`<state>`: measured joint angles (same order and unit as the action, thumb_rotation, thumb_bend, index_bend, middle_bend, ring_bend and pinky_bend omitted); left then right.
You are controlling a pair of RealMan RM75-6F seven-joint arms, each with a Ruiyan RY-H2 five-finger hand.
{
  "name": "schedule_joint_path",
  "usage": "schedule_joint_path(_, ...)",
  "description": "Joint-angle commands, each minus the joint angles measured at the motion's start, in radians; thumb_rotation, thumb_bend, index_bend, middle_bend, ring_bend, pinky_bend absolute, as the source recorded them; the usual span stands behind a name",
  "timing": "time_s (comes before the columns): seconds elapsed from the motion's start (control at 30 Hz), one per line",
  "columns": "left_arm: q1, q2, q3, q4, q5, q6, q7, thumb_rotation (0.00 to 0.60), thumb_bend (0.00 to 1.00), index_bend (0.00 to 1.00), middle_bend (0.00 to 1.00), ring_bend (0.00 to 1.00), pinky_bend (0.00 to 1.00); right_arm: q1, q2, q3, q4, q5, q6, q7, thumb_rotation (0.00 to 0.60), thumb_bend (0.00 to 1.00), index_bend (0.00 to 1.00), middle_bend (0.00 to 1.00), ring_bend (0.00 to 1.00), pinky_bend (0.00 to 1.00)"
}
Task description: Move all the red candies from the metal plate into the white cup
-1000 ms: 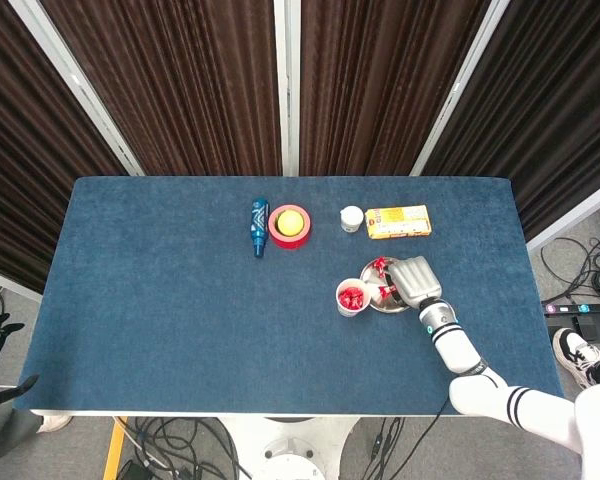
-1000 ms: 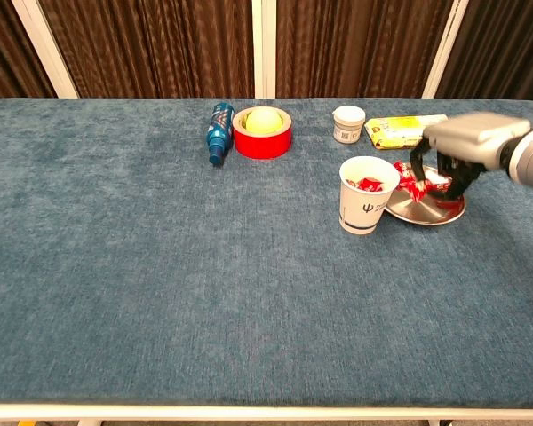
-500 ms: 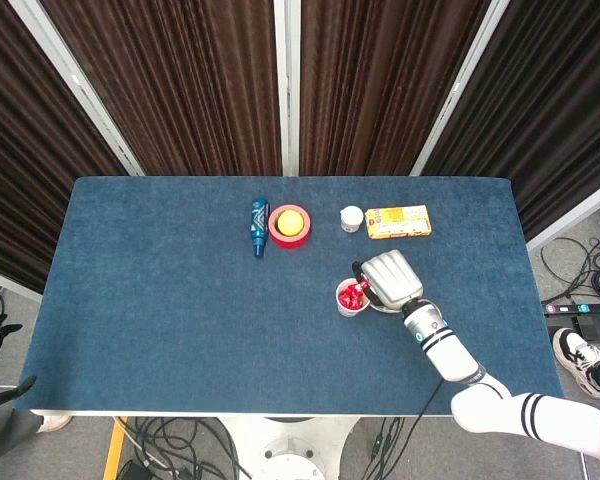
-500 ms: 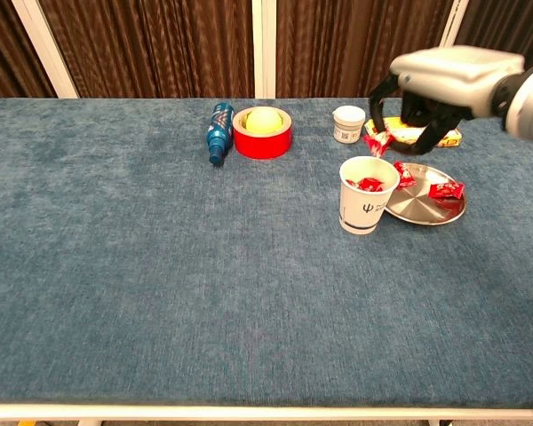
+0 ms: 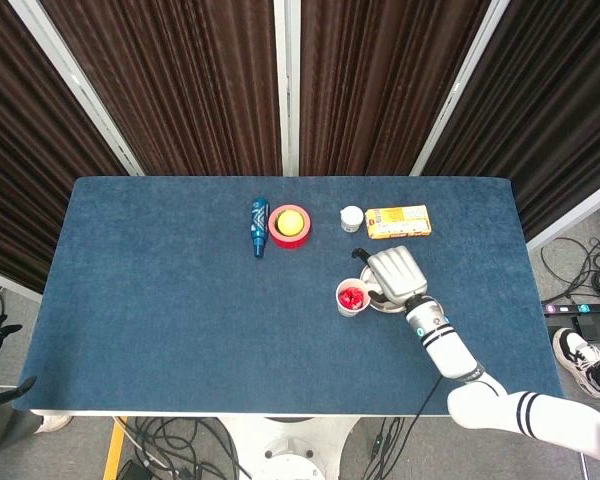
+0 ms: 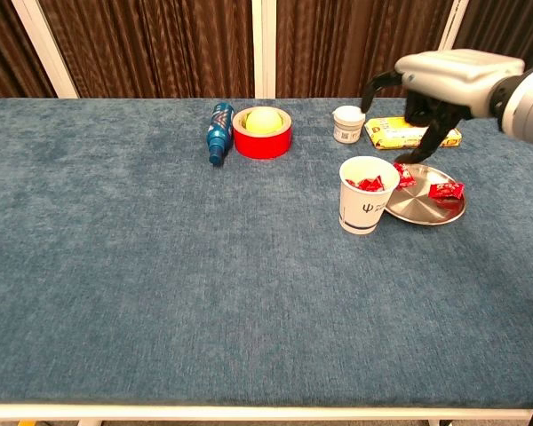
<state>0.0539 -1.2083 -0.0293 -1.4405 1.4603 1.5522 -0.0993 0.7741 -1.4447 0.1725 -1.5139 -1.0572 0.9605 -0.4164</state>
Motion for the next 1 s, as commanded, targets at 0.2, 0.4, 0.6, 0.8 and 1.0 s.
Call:
schedule_joint_path(0.2, 0.000, -0.004, 0.002, 0.000, 0.003, -0.001, 0.001, 0.600, 0.00, 0.30, 0.24, 0.14, 0.18, 0.026, -0.054, -0.010, 0.188, 0.200, -0.120, -0.066, 0.600, 0.22, 0.38, 1.00, 0.99, 1.00)
schedule_joint_path(0.4, 0.001, -0.002, 0.003, -0.004, -0.001, -0.002, 0.004, 0.600, 0.00, 0.30, 0.24, 0.14, 0.18, 0.062, -0.134, -0.015, 0.324, 0.288, -0.186, -0.098, 0.600, 0.24, 0.38, 1.00, 0.99, 1.00)
schedule_joint_path(0.6, 0.001, -0.003, 0.005, -0.007, -0.001, -0.007, 0.007, 0.600, 0.00, 0.30, 0.24, 0.14, 0.18, 0.088, -0.172, -0.014, 0.402, 0.342, -0.231, -0.116, 0.600, 0.25, 0.39, 1.00, 0.99, 1.00)
schedule_joint_path(0.8, 0.002, -0.002, 0.005, -0.006, -0.001, -0.006, 0.006, 0.600, 0.00, 0.30, 0.24, 0.14, 0.18, 0.116, -0.212, -0.007, 0.449, 0.365, -0.265, -0.117, 0.600, 0.25, 0.39, 1.00, 0.99, 1.00)
schedule_joint_path(1.0, 0.006, -0.002, 0.005, -0.005, -0.007, -0.006, 0.004, 0.600, 0.00, 0.30, 0.24, 0.14, 0.18, 0.129, -0.230, -0.015, 0.455, 0.353, -0.266, -0.121, 0.600, 0.25, 0.39, 1.00, 0.99, 1.00)
